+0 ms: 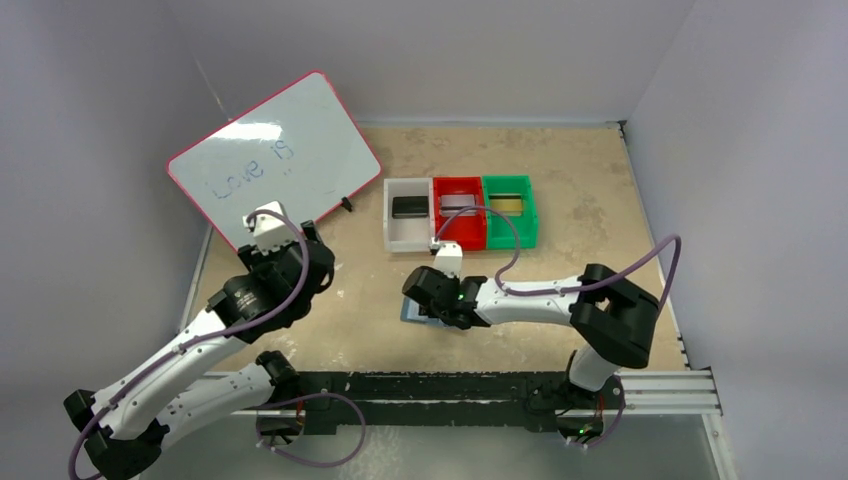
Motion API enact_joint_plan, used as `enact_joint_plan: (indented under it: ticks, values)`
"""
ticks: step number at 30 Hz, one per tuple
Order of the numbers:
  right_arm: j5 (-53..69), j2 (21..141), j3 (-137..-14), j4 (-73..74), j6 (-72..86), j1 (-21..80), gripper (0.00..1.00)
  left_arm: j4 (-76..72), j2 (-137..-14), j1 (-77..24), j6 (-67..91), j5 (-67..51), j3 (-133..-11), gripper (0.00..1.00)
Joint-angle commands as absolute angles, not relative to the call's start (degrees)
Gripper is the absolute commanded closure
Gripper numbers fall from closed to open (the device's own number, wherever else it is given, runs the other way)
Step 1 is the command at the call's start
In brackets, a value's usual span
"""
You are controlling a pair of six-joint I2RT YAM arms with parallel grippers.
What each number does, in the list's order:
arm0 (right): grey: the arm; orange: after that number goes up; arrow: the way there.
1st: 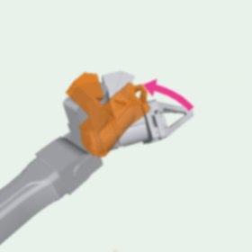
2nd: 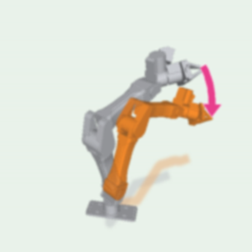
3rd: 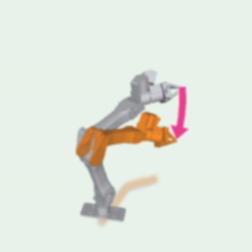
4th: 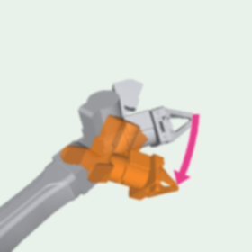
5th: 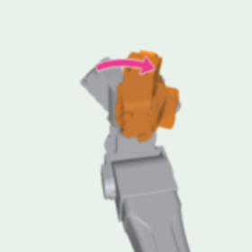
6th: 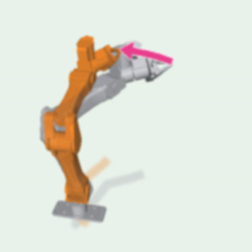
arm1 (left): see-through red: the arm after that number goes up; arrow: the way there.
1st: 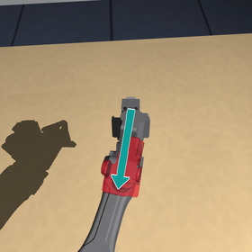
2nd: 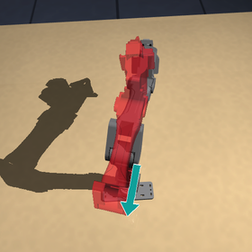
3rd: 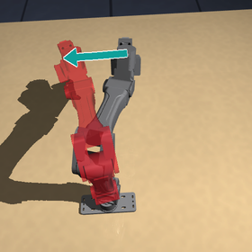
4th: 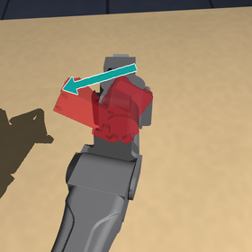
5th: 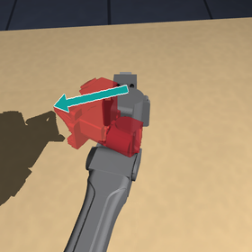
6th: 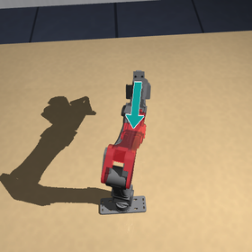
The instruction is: Take the credit cards out of the card holder
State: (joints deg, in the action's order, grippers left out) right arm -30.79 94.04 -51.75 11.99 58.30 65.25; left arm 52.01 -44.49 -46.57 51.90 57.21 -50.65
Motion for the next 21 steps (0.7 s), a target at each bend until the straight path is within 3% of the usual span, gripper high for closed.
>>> enact_joint_plan:
  ticks: [1, 8, 15, 21]
  values:
    - [-28.9, 90.2, -49.1, 6.6, 55.3, 65.6, 0.64, 51.3, -44.6, -46.5, 52.3, 57.3, -50.9, 0.18]
    - [-26.6, 84.3, -41.0, -4.4, 53.4, 65.3, 0.73, 40.9, -45.7, -46.5, 49.7, 43.3, -48.4, 0.19]
    - [-17.2, 78.1, -29.5, -21.8, 53.2, 60.7, 0.73, 22.9, -51.0, -46.8, 48.6, 21.5, -43.7, 0.24]
    - [-10.9, 75.8, -21.9, -31.9, 54.3, 55.2, 0.72, 9.9, -58.0, -51.4, 53.6, 14.6, -39.8, 0.27]
